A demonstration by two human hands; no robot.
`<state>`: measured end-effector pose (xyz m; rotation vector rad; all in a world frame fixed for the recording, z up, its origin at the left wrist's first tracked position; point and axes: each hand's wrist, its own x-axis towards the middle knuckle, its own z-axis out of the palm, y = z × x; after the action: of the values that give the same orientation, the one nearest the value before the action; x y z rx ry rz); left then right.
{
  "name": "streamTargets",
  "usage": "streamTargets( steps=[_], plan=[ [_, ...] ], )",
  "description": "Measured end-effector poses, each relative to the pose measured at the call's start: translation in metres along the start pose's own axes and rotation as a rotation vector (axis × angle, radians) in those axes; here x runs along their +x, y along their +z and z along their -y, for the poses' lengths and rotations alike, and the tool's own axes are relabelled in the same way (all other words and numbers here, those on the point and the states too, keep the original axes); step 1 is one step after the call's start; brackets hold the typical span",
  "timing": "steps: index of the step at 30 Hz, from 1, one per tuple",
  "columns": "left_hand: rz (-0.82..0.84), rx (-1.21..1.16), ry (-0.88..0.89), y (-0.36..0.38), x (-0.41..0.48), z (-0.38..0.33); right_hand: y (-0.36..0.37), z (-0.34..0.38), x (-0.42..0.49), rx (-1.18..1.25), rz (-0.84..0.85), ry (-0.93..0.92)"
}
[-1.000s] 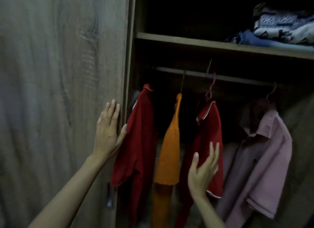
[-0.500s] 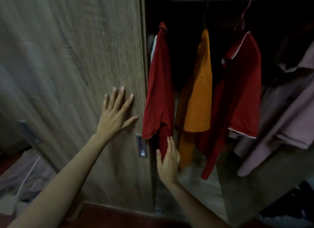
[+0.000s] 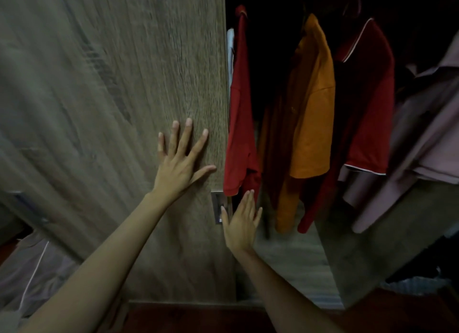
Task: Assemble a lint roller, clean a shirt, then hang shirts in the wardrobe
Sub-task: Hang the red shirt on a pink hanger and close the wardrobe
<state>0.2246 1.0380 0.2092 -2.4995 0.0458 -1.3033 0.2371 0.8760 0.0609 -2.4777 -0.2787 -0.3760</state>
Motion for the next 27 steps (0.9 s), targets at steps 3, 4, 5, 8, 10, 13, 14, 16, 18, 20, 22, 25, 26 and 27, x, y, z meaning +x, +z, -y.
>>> streamTargets(
  steps=[3,4,5,8,10,13,14,16,18,20,22,25,26,27],
  plan=[
    [-0.005,-0.023,0.005,0.000,0.001,-0.003,-0.003,-0.004,0.002,-0.033,0.008,-0.027],
    [-0.006,-0.029,0.008,-0.001,0.002,-0.005,-0.004,-0.006,0.003,-0.043,0.006,-0.031],
    [-0.009,-0.031,0.011,-0.001,0.003,-0.007,-0.004,-0.008,0.003,-0.048,-0.001,-0.029],
    [-0.021,-0.032,0.028,0.000,0.007,-0.015,-0.006,-0.015,0.004,-0.040,-0.029,0.005],
    [-0.026,-0.042,0.048,0.000,0.010,-0.023,-0.009,-0.022,0.004,-0.038,-0.040,0.032],
    [-0.026,-0.063,0.089,-0.001,0.016,-0.037,-0.015,-0.037,0.006,-0.056,-0.058,0.072],
    [-0.025,-0.072,0.106,-0.002,0.019,-0.042,-0.017,-0.042,0.006,-0.054,-0.064,0.084],
    [-0.021,-0.080,0.138,-0.002,0.025,-0.055,-0.023,-0.054,0.009,-0.047,-0.083,0.108],
    [-0.017,-0.083,0.164,0.000,0.032,-0.068,-0.032,-0.066,0.011,-0.048,-0.101,0.127],
    [-0.022,-0.084,0.189,0.000,0.039,-0.083,-0.041,-0.079,0.014,-0.049,-0.118,0.147],
    [-0.038,-0.078,0.221,0.001,0.047,-0.099,-0.050,-0.094,0.017,-0.040,-0.136,0.178],
    [-0.047,-0.089,0.273,0.003,0.059,-0.123,-0.064,-0.117,0.022,-0.042,-0.154,0.222],
    [-0.053,-0.094,0.287,0.003,0.064,-0.131,-0.069,-0.125,0.024,-0.047,-0.163,0.236],
    [-0.060,-0.095,0.300,0.003,0.068,-0.140,-0.074,-0.133,0.026,-0.052,-0.180,0.247]
  ],
)
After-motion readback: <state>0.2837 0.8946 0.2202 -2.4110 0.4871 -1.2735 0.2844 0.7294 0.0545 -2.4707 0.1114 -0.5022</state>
